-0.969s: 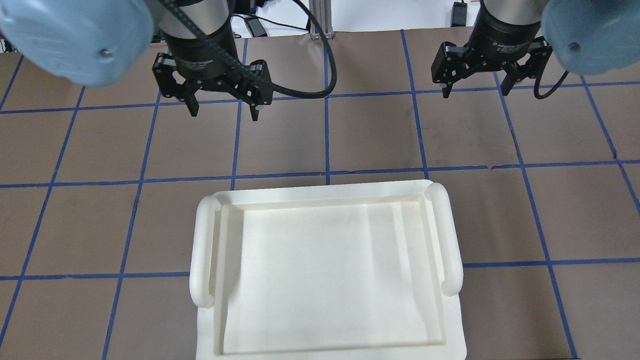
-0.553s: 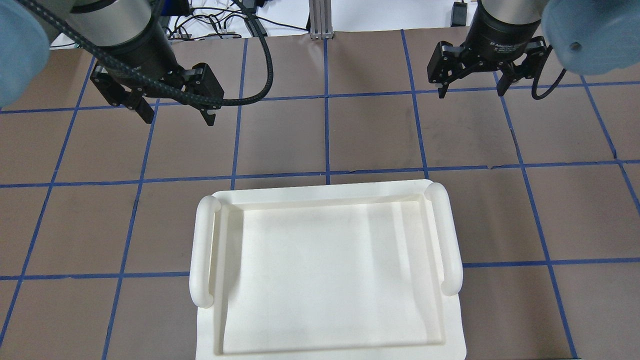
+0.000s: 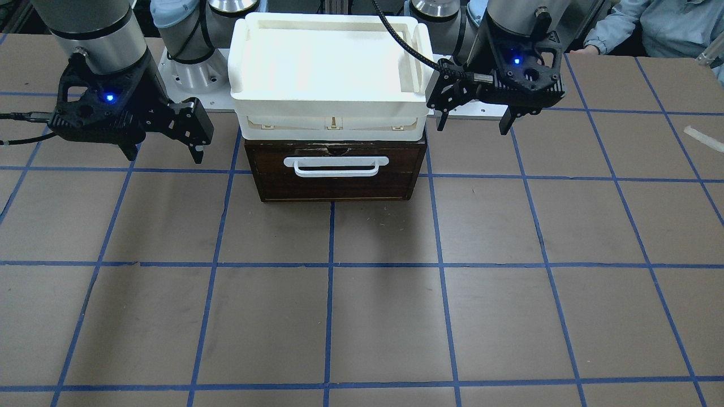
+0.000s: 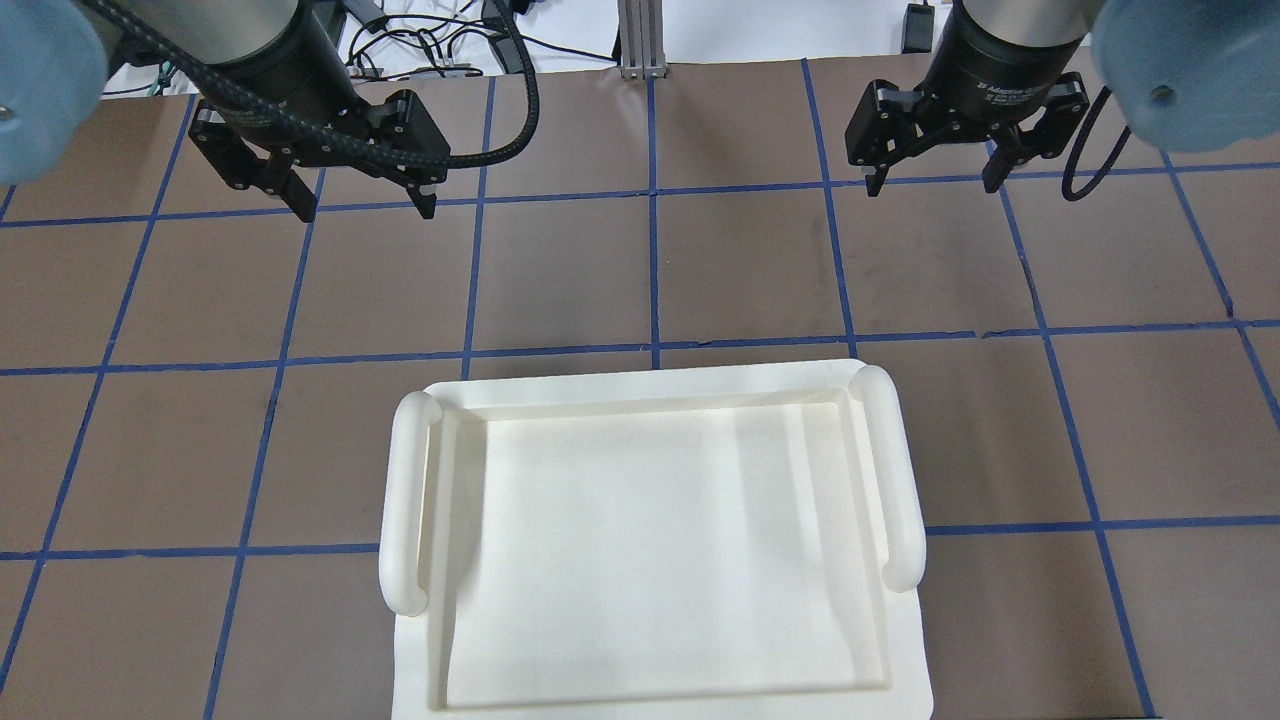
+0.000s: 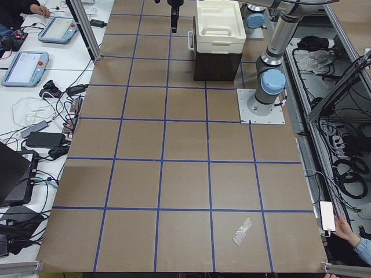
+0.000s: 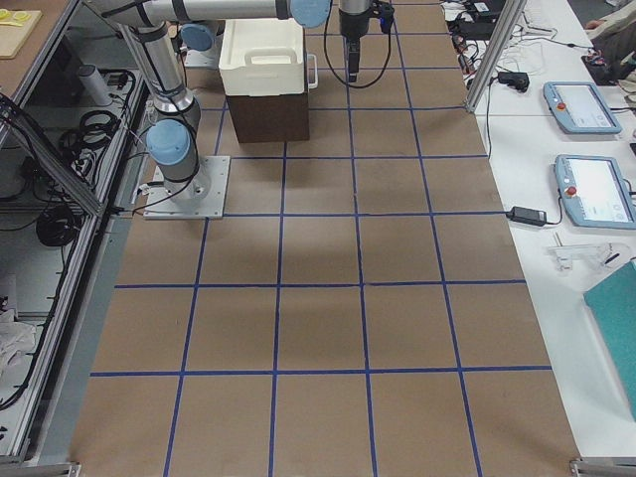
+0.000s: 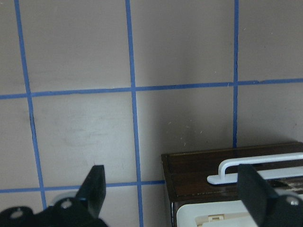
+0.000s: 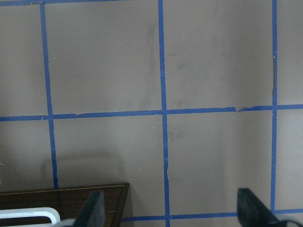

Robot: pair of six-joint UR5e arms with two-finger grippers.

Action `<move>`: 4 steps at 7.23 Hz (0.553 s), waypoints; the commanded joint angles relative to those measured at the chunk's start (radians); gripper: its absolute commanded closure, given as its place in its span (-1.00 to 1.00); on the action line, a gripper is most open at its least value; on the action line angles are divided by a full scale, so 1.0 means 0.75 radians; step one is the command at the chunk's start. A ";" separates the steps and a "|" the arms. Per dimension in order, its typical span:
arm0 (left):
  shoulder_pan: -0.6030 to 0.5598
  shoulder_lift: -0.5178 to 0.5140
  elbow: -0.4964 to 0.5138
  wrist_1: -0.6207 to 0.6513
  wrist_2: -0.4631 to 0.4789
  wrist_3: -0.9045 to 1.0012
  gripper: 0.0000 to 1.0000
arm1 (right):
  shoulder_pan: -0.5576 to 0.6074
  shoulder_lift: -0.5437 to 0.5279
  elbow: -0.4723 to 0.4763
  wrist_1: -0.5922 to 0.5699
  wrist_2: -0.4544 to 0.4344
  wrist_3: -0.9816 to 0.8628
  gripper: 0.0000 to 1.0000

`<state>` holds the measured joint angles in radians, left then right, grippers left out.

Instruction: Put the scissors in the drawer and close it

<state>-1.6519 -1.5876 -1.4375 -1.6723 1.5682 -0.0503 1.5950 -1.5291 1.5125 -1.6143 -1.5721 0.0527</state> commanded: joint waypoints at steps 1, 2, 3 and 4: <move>-0.002 0.008 0.000 -0.030 0.010 -0.004 -1.00 | -0.002 0.000 0.002 0.003 0.020 -0.005 -1.00; -0.002 0.014 0.000 -0.032 0.010 -0.006 -1.00 | 0.000 0.000 0.002 0.021 0.008 -0.005 -1.00; -0.004 0.020 -0.004 -0.049 0.008 -0.009 -1.00 | 0.000 0.002 0.002 0.025 0.006 -0.005 -1.00; -0.004 0.026 -0.012 -0.049 0.006 -0.009 -1.00 | 0.000 0.002 0.002 0.025 0.004 -0.005 -1.00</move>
<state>-1.6546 -1.5734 -1.4408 -1.7043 1.5740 -0.0560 1.5952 -1.5285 1.5139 -1.5980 -1.5666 0.0492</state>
